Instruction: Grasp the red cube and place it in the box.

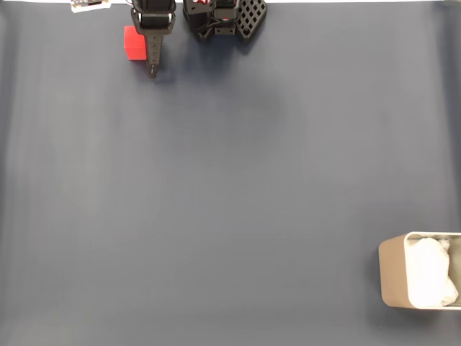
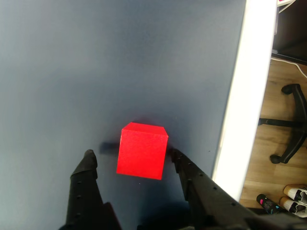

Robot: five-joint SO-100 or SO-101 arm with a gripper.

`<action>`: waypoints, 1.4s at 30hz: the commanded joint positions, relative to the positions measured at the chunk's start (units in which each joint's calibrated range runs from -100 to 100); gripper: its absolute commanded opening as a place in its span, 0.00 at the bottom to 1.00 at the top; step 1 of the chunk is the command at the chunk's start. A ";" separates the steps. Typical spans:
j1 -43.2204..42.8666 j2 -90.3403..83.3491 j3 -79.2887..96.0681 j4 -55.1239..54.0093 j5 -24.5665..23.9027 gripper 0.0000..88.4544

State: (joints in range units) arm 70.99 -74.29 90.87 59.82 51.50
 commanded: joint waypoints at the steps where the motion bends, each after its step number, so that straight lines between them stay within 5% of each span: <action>1: -0.40 -0.23 -0.63 -1.14 -0.20 0.41; 28: -1.11 0.64 -1.63 -1.55 -2.44 0.18; 42: -1.82 2.80 -3.73 -1.87 -2.49 0.16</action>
State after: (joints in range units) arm 69.66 -72.21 89.87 58.87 49.69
